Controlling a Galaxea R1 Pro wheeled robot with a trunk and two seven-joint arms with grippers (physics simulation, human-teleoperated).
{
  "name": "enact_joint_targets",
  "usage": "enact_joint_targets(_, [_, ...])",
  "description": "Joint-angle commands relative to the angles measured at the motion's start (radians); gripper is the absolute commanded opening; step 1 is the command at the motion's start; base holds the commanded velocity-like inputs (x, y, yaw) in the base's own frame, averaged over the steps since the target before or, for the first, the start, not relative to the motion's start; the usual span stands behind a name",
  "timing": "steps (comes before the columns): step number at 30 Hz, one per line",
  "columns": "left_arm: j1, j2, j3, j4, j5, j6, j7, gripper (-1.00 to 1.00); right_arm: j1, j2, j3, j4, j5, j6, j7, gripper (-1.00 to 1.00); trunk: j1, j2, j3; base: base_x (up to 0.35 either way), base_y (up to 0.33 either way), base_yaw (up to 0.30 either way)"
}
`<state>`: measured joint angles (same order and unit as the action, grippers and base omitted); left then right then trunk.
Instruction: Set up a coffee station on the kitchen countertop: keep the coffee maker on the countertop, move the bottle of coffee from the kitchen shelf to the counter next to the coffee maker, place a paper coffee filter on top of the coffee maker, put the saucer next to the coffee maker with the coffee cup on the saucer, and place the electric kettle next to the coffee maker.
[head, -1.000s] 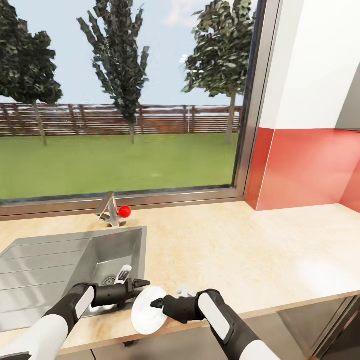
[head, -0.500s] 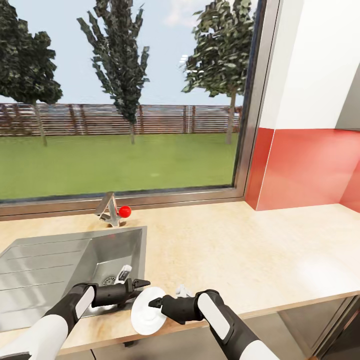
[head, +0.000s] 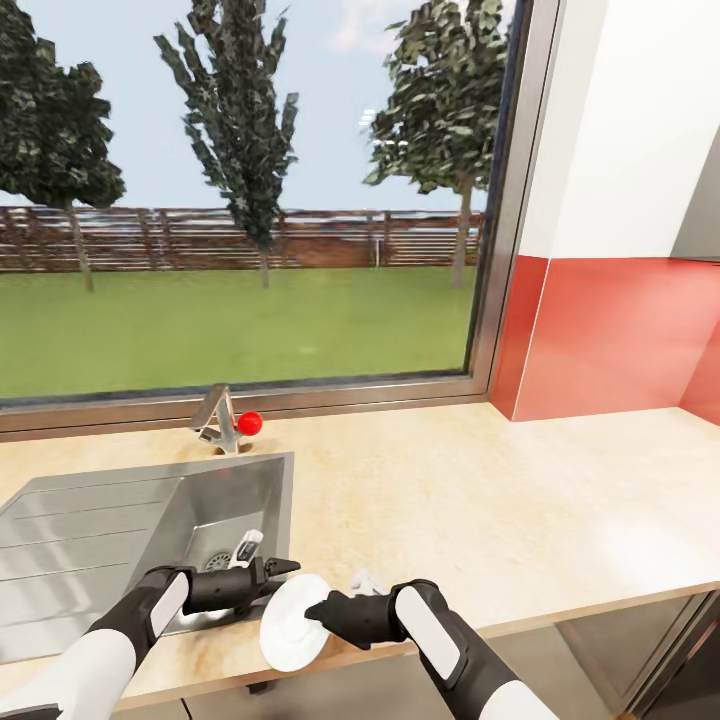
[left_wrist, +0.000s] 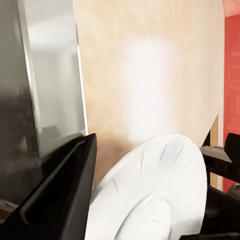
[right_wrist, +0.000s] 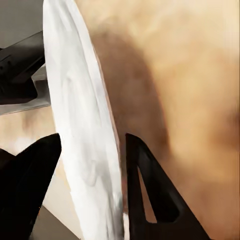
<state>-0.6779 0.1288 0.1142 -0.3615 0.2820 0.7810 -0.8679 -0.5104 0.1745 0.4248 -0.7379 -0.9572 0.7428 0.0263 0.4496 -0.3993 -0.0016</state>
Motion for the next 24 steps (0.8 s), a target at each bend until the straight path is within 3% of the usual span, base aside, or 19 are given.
enact_joint_targets(1, [0.000,-0.001,0.002,0.001,-0.004,0.003,-0.002,1.00,0.000,0.000,0.000,0.000,0.003,0.003,0.003,-1.00,0.000,-0.001,0.000,0.000,0.000,0.000])
enact_joint_targets(24, [0.000,0.000,0.002,-0.001,-0.004,0.003,-0.002,1.00,0.000,0.000,0.000,0.000,0.003,0.003,0.002,-1.00,0.000,-0.001,0.000,0.000,0.000,0.000])
